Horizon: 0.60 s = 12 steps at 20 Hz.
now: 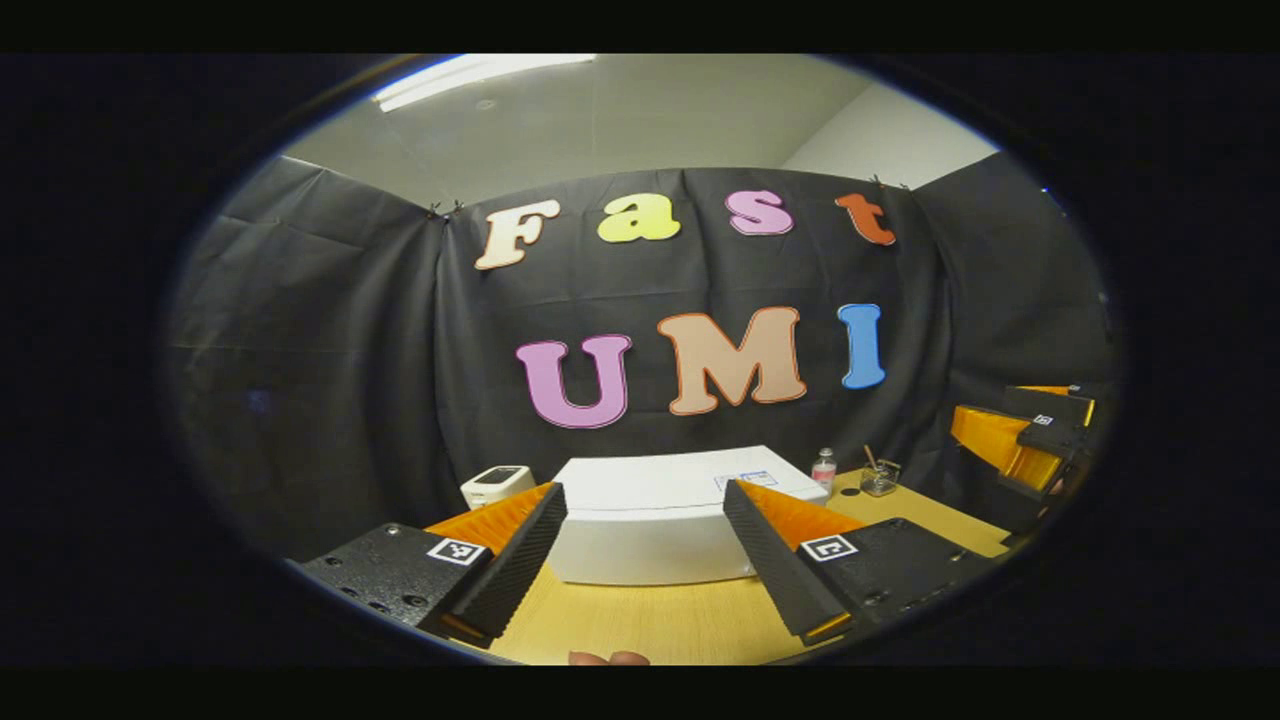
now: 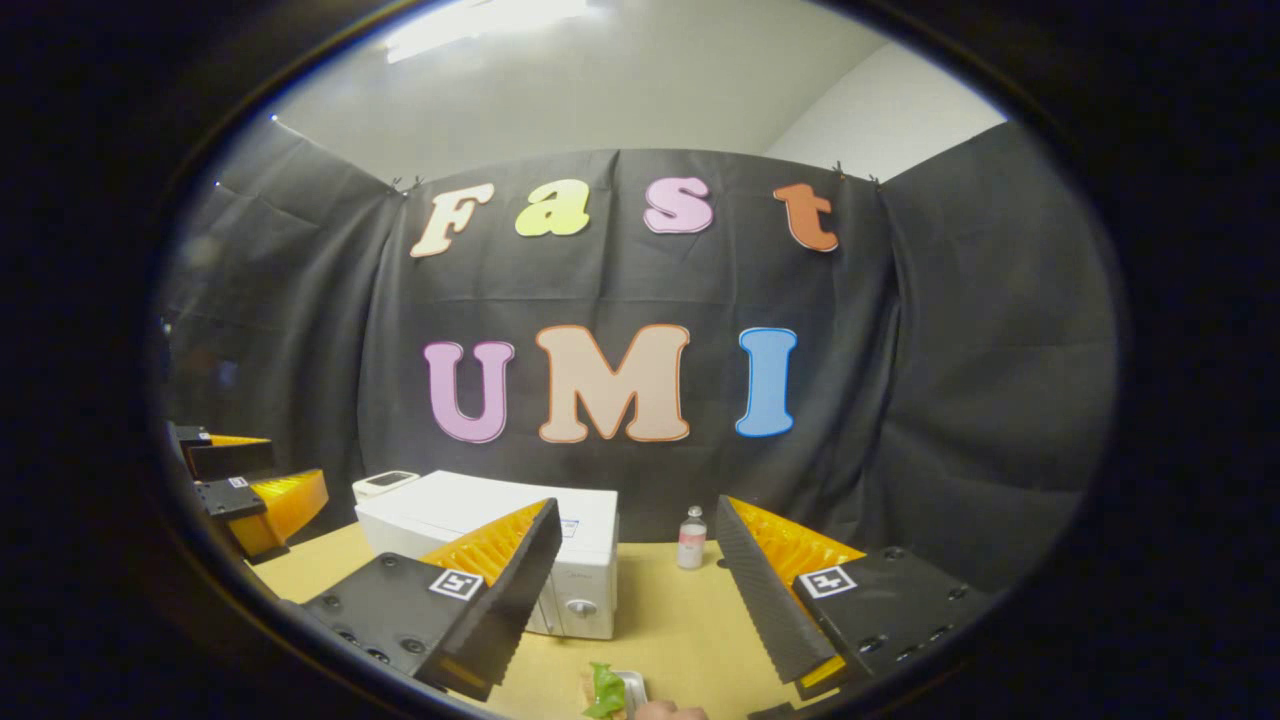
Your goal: Open the microwave oven with the left hand, put the food in, and close the microwave oven.
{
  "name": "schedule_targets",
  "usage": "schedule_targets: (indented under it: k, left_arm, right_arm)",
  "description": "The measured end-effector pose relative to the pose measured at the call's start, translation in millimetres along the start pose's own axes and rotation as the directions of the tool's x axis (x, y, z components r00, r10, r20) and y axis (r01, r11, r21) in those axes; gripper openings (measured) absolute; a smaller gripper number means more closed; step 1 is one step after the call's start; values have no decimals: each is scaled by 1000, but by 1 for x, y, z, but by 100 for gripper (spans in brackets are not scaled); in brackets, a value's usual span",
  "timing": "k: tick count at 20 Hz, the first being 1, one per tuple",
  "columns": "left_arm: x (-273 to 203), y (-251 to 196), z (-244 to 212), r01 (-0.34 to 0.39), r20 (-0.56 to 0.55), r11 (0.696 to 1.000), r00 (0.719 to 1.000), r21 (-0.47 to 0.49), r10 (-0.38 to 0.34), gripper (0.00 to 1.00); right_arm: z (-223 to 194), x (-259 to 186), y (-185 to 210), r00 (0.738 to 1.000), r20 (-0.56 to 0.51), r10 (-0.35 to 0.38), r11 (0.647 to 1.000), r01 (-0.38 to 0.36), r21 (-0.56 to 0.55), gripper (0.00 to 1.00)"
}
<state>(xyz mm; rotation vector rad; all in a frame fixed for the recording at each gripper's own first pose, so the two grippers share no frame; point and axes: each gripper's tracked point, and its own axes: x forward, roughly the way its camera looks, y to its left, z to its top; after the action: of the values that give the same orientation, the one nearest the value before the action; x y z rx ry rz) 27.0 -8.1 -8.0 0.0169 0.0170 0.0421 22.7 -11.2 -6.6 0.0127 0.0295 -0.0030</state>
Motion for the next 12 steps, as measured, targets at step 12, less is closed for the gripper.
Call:
schedule_targets:
  k: [12]
  left_arm:
    - [54,-42,-81,74,-50,996,996,-41,-76,99]
  right_arm:
    - [-5,-19,-6,1000,-3,29,999,-29,-34,96]
